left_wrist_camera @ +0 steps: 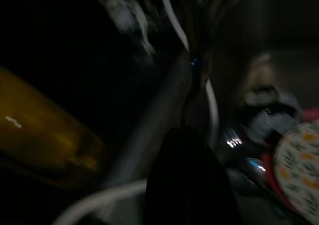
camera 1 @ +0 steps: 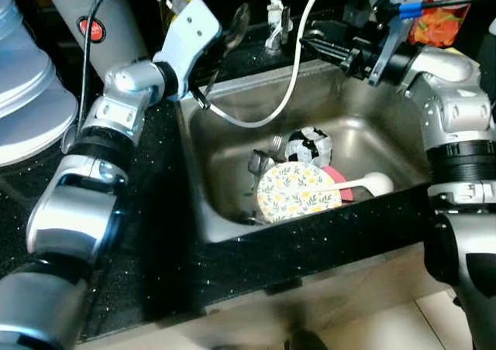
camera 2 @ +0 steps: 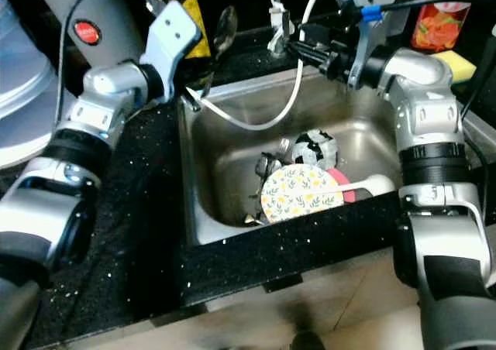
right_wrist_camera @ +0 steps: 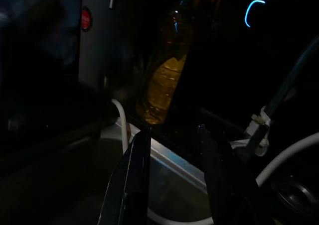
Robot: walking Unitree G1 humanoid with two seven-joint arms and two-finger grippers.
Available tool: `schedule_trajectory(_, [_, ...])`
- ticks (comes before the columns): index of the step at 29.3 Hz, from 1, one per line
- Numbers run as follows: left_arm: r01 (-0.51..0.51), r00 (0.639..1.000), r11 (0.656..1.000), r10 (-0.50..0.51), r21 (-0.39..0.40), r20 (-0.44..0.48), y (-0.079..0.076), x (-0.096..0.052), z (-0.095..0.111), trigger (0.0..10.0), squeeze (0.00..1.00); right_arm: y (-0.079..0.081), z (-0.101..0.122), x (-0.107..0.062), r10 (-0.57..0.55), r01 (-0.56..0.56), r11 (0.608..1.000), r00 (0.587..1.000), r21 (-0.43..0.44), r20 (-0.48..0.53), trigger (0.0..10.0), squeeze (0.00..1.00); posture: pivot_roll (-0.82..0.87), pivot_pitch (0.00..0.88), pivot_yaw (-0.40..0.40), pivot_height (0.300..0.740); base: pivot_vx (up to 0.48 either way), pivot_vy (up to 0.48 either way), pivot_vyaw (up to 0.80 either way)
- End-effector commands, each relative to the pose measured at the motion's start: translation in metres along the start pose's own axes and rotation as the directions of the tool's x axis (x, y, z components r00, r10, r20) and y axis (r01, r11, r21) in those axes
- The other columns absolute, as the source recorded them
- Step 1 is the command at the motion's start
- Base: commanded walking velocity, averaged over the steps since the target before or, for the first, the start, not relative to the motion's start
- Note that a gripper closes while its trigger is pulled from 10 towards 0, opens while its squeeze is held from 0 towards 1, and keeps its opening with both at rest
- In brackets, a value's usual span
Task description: Kitchen organization
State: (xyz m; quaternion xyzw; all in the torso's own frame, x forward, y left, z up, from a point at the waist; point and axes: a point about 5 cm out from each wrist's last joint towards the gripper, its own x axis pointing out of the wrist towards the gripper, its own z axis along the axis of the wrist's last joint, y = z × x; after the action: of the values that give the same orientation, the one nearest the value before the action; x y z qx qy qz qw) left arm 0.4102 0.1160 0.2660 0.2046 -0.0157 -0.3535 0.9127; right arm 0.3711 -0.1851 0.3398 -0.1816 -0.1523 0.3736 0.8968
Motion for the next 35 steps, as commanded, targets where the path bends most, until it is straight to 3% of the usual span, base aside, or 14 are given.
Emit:
schedule_trajectory(1, [0.026,0.996,0.999,-0.03,-0.046,-0.085,-0.013,0.004,-0.023,10.0,0.0,0.001,0.005,0.002,0.009,-0.009,1.0,1.0,-0.008,0.02,10.0,0.0,-0.15,0.045,0.094,0.74,0.0,0.0,0.0])
schedule_trajectory(3, [0.049,0.993,0.998,-0.054,-0.047,-0.107,-0.021,0.007,-0.029,10.0,0.0,0.001,0.006,0.002,0.008,-0.008,1.0,1.0,-0.009,0.021,10.0,0.0,-0.15,0.046,0.097,0.74,0.0,0.0,0.0])
schedule_trajectory(4, [0.082,0.989,0.996,-0.087,-0.046,-0.122,-0.029,0.009,-0.033,10.0,0.8,0.001,0.006,0.002,0.007,-0.007,1.0,1.0,-0.009,0.02,10.0,0.0,-0.16,0.049,0.102,0.74,0.0,0.0,0.0])
schedule_trajectory(5, [0.082,0.989,0.996,-0.087,-0.046,-0.122,-0.029,0.009,-0.033,10.0,0.8,0.001,0.006,0.002,0.007,-0.007,1.0,1.0,-0.009,0.02,10.0,0.0,-0.16,0.049,0.102,0.74,0.0,0.0,0.0])
schedule_trajectory(6, [0.146,0.977,0.989,-0.146,-0.015,-0.152,-0.042,0.013,-0.039,10.0,1.0,0.0,0.006,-0.001,0.001,0.0,1.0,1.0,-0.011,0.017,10.0,0.0,-0.16,0.051,0.105,0.74,0.0,0.0,0.0])
schedule_trajectory(12, [0.18,0.975,0.984,-0.179,-0.003,-0.131,-0.041,0.013,-0.034,10.0,1.0,-0.002,0.005,-0.004,-0.007,0.007,1.0,1.0,-0.012,0.013,10.0,0.0,-0.16,0.054,0.105,0.74,0.0,0.0,0.0])
schedule_trajectory(14, [0.141,0.987,0.99,-0.14,0.007,-0.082,-0.029,0.009,-0.021,10.0,0.96,-0.002,0.005,-0.004,-0.008,0.008,1.0,1.0,-0.011,0.012,10.0,0.0,-0.16,0.054,0.103,0.74,0.0,0.0,0.0])
schedule_trajectory(15, [0.114,0.992,0.993,-0.114,0.009,-0.047,-0.02,0.005,-0.012,10.0,0.0,-0.002,0.005,-0.004,-0.008,0.008,1.0,1.0,-0.01,0.013,10.0,0.0,-0.16,0.054,0.103,0.74,0.0,0.0,0.0])
schedule_trajectory(20, [-0.004,1.0,0.996,0.005,0.085,-0.002,0.011,-0.014,0.009,10.0,0.0,0.0,0.003,-0.001,-0.004,0.004,1.0,1.0,-0.005,0.015,10.0,0.0,-0.14,0.053,0.097,0.74,0.0,0.0,0.0])
schedule_trajectory(23, [-0.093,0.985,0.951,0.131,0.295,-0.114,0.038,-0.04,-0.001,10.0,0.0,0.002,0.003,0.002,0.007,-0.007,1.0,1.0,0.003,0.026,10.0,0.0,-0.13,0.052,0.093,0.74,0.0,0.0,0.0])
schedule_trajectory(25, [-0.093,0.976,0.944,0.149,0.317,-0.158,0.044,-0.05,-0.009,10.0,0.0,0.004,0.003,0.003,0.024,-0.024,1.0,0.999,0.007,0.033,10.0,0.0,-0.12,0.053,0.091,0.74,0.0,0.0,0.0])
schedule_trajectory(26, [-0.093,0.976,0.944,0.149,0.317,-0.158,0.044,-0.05,-0.009,10.0,0.0,0.004,0.003,0.003,0.024,-0.024,1.0,0.999,0.007,0.033,10.0,0.0,-0.12,0.053,0.091,0.74,0.0,0.0,0.0])
schedule_trajectory(27, [-0.079,0.959,0.954,0.152,0.29,-0.238,0.055,-0.069,-0.027,10.0,0.0,0.013,0.005,0.004,0.091,-0.092,0.996,0.994,0.013,0.068,10.0,0.0,-0.11,0.056,0.089,0.74,0.0,0.0,0.0])
schedule_trajectory(35, [-0.114,0.931,0.974,0.173,0.196,-0.32,0.066,-0.091,-0.05,10.0,0.0,0.036,0.006,0.012,0.225,-0.231,0.972,0.967,0.041,0.117,10.0,0.0,-0.1,0.054,0.095,0.74,0.0,0.0,0.0])
